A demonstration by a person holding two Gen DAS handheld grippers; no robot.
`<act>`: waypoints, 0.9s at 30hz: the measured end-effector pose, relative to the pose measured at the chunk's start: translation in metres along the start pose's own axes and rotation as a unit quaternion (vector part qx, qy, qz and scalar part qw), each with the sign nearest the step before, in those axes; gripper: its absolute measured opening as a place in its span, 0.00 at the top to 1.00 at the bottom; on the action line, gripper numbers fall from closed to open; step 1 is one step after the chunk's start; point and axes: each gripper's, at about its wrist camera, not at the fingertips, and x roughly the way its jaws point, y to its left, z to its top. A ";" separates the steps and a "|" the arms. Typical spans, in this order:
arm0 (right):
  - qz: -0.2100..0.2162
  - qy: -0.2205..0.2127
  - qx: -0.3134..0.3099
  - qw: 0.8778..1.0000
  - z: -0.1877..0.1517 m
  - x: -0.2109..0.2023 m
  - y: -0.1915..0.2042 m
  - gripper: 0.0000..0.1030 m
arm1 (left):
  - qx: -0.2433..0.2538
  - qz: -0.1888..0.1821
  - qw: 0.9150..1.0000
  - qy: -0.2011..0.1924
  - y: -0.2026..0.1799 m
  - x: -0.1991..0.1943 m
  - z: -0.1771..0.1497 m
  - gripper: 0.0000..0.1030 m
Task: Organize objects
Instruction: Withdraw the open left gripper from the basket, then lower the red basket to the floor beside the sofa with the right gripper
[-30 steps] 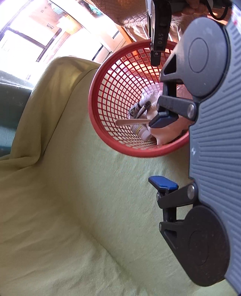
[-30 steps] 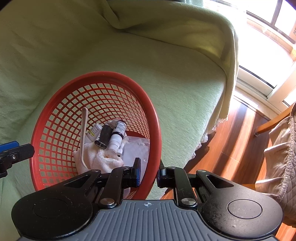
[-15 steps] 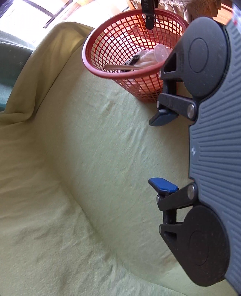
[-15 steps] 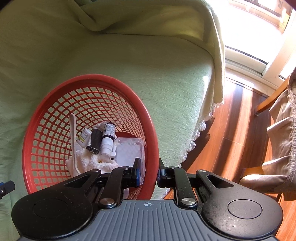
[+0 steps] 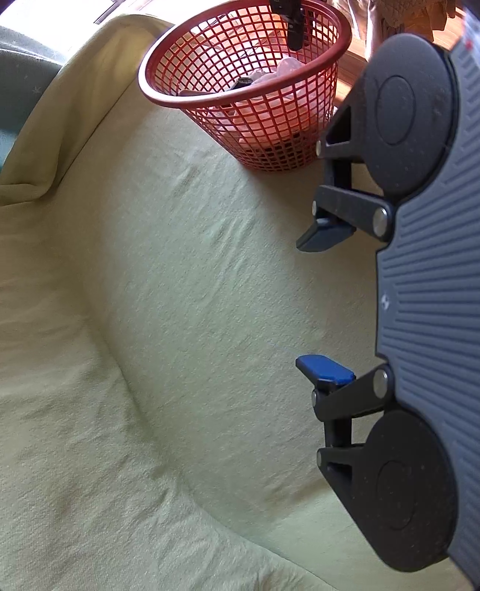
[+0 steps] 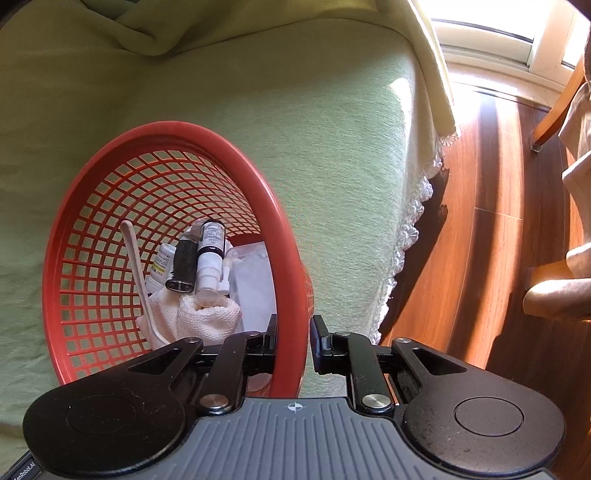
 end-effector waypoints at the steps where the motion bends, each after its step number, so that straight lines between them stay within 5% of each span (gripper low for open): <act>1: 0.005 0.000 -0.002 1.000 0.000 -0.001 0.000 0.88 | -0.002 0.001 1.000 0.000 0.001 -0.001 -0.003 0.45; 17: 0.010 -0.008 0.015 1.000 -0.026 -0.025 -0.011 0.90 | -0.003 -0.014 1.000 0.009 0.005 -0.007 -0.028 0.44; 27: -0.004 -0.017 0.046 0.999 -0.080 -0.052 -0.024 0.89 | 0.026 -0.047 0.998 0.019 0.023 -0.014 -0.062 0.44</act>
